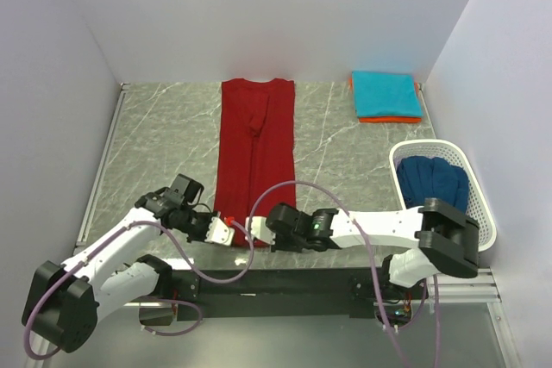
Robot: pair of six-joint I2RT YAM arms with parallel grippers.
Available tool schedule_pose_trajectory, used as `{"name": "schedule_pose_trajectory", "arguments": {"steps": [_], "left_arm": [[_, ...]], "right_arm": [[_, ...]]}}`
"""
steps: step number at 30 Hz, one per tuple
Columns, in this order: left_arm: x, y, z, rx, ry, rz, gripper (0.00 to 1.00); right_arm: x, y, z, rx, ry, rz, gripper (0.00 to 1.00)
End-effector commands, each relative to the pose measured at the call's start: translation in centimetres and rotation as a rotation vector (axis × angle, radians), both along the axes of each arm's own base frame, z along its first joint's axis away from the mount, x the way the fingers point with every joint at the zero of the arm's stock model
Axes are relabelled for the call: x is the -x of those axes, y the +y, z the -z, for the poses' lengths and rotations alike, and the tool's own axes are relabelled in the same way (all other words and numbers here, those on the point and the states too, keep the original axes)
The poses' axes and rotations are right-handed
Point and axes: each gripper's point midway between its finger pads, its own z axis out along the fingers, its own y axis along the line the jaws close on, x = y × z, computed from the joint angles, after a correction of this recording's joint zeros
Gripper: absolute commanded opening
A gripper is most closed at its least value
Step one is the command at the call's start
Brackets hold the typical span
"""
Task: Fold and stack the t-shirts
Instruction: Fold the tshirt
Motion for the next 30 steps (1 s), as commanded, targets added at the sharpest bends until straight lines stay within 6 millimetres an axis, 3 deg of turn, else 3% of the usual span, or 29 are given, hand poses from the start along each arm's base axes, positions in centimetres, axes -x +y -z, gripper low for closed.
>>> {"name": "schedule_pose_trajectory", "arguments": {"steps": [1, 8, 10, 12, 16, 18, 19, 20, 22, 23, 25, 26, 28, 30], "left_arm": [[-0.1, -1.6, -3.0, 0.106, 0.069, -0.055, 0.0], [-5.0, -1.7, -5.6, 0.203, 0.042, -0.158, 0.0], [-6.9, -1.9, -6.5, 0.224, 0.013, -0.173, 0.0], [-8.5, -1.7, -6.3, 0.226, 0.022, -0.196, 0.0], [-14.0, -1.3, -7.3, 0.246, -0.082, -0.23, 0.0], [-15.9, -0.9, -6.5, 0.232, -0.073, -0.245, 0.0], [-17.6, -0.8, -7.5, 0.242, -0.104, -0.253, 0.0], [-18.5, -0.8, -6.5, 0.235, -0.07, -0.262, 0.01], [-20.9, -0.6, -7.5, 0.247, -0.096, -0.274, 0.01], [-22.0, -0.7, -6.7, 0.242, -0.083, -0.281, 0.01], [-24.1, -0.7, -7.1, 0.241, -0.122, -0.286, 0.01], [-24.8, -0.7, -6.3, 0.236, -0.109, -0.29, 0.01], [-26.8, -0.6, -6.5, 0.241, -0.145, -0.299, 0.01], [-28.1, -0.6, -5.3, 0.233, -0.137, -0.307, 0.01]], "right_arm": [[-0.7, -0.8, -1.8, -0.04, -0.021, 0.021, 0.0], [-5.3, -0.9, -4.6, -0.094, -0.096, 0.054, 0.0], [-7.6, -0.9, -5.7, -0.1, -0.136, 0.063, 0.0], [-9.8, -1.2, -5.9, -0.082, -0.17, 0.063, 0.0], [-14.8, -1.6, -7.5, -0.081, -0.241, 0.087, 0.0], [-16.4, -1.5, -7.0, -0.073, -0.231, 0.062, 0.0], [-18.2, -1.8, -7.2, -0.073, -0.241, 0.081, 0.0], [-19.2, -1.7, -7.3, -0.068, -0.264, 0.067, 0.0], [-21.7, -1.7, -7.5, -0.066, -0.276, 0.075, 0.0], [-22.4, -1.5, -7.6, -0.061, -0.281, 0.061, 0.0], [-24.6, -0.9, -8.8, -0.082, -0.309, 0.06, 0.0], [-25.7, -1.2, -7.8, -0.059, -0.304, 0.057, 0.0], [-27.6, -0.7, -7.7, -0.056, -0.315, 0.057, 0.0], [-29.8, -0.6, -8.6, -0.062, -0.345, 0.062, 0.0]]}}
